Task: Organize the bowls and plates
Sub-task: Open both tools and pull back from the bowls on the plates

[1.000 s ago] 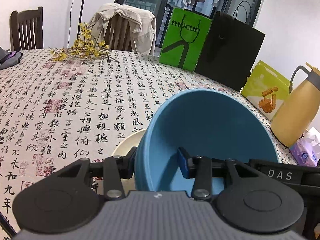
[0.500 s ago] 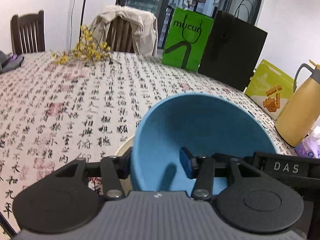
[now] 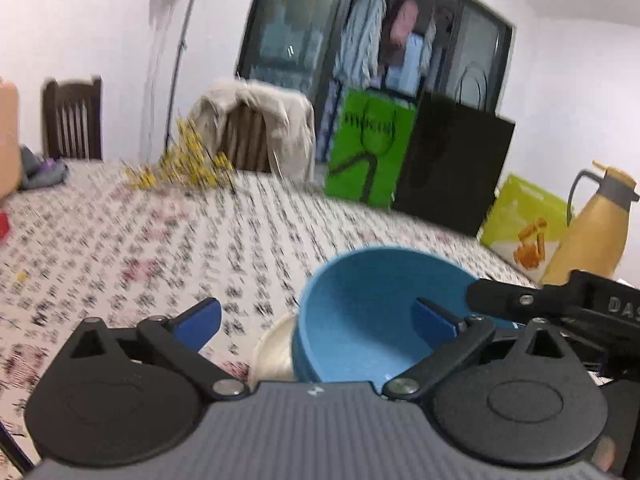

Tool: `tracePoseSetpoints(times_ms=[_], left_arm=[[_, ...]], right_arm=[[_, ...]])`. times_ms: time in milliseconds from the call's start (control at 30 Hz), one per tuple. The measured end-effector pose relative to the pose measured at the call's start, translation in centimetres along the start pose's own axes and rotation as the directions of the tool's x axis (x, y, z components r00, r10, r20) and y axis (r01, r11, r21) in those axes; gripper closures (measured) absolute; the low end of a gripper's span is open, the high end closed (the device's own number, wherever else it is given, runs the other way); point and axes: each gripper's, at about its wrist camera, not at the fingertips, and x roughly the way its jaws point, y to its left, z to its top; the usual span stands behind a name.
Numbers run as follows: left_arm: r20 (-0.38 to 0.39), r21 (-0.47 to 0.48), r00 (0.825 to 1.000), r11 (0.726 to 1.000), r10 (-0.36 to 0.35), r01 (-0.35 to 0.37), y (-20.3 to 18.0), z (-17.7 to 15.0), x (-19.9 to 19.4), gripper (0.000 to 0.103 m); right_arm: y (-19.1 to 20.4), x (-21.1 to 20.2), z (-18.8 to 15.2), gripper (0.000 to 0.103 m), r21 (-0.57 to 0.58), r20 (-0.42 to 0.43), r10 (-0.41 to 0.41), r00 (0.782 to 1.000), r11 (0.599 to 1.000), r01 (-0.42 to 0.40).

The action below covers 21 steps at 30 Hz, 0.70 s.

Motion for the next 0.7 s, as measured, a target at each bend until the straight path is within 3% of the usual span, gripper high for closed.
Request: tracePoseSetpoints(times_ms=[33, 67, 200, 367, 700], left_arm=[[0.024, 0.001, 1.0, 1.0, 0.007, -0.007, 0.0, -0.1, -0.6, 0.0], [0.048, 0.001, 0.999, 1.0, 0.011, -0.011, 0.0, -0.1, -1.2, 0.0], [0.123, 0.003, 0.992, 1.0, 0.022, -0.022, 0.3, -0.9, -3.6, 0.0], [0.19, 0.026, 0.982, 0.999, 0.022, -0.027, 0.6, -2.5, -6.7, 0.0], [0.26, 0.087, 0.965, 0.994, 0.034, -0.059, 1.3, -6.3, -12.3, 0.0]], right_arm=[[0.0, 0.0, 0.0, 0.002, 0.0, 0.0, 0.0, 1.0, 1.0, 0.0], [0.2, -0.6, -0.1, 0.0, -0.011, 0.019, 0.01, 1.0, 1.0, -0.01], [0.9, -3.1, -1.0, 0.0, -0.063, 0.109, 0.022, 0.994, 0.998, -0.015], [2.1, -6.8, -3.4, 0.0, -0.184, 0.233, -0.038, 0.972, 0.979, 0.083], [3.0, -11.3, -8.5, 0.0, -0.291, 0.275, -0.066, 0.959, 0.945, 0.148]])
